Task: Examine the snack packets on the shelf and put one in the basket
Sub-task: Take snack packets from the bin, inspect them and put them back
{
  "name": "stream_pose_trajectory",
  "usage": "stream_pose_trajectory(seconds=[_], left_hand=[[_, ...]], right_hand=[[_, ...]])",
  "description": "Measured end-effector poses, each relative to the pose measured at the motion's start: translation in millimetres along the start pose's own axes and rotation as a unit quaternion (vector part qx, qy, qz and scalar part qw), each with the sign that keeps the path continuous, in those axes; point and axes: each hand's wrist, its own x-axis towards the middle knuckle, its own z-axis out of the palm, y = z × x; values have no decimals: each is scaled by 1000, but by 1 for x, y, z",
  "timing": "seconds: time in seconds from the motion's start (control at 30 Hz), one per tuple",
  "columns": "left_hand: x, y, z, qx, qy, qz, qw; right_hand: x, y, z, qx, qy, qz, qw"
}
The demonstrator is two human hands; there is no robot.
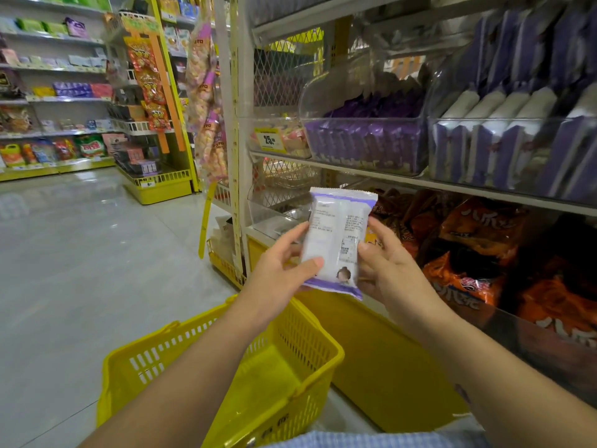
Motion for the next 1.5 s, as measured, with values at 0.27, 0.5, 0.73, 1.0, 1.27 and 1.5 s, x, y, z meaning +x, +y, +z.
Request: stream_pose_trajectory(seconds=[0.27, 0.5, 0.73, 1.0, 1.27, 1.5], left_hand=[[13, 81, 62, -15, 92, 231, 969], [39, 140, 118, 10, 28, 325, 945], [91, 173, 155, 91, -22, 288, 953], [143, 191, 190, 177, -51, 242, 952], [165, 174, 210, 226, -85, 187, 952], [160, 151, 200, 313, -121, 261, 905]], right_hand=[[-21, -89, -27, -165, 63, -159, 971], [-20, -171, -65, -243, 132, -150, 949], [-10, -244, -116, -679, 151, -119, 708], [19, -266, -121, -823, 6, 1, 567], [35, -278, -133, -783, -129, 49, 607], [39, -271, -141, -812, -157, 4, 563]])
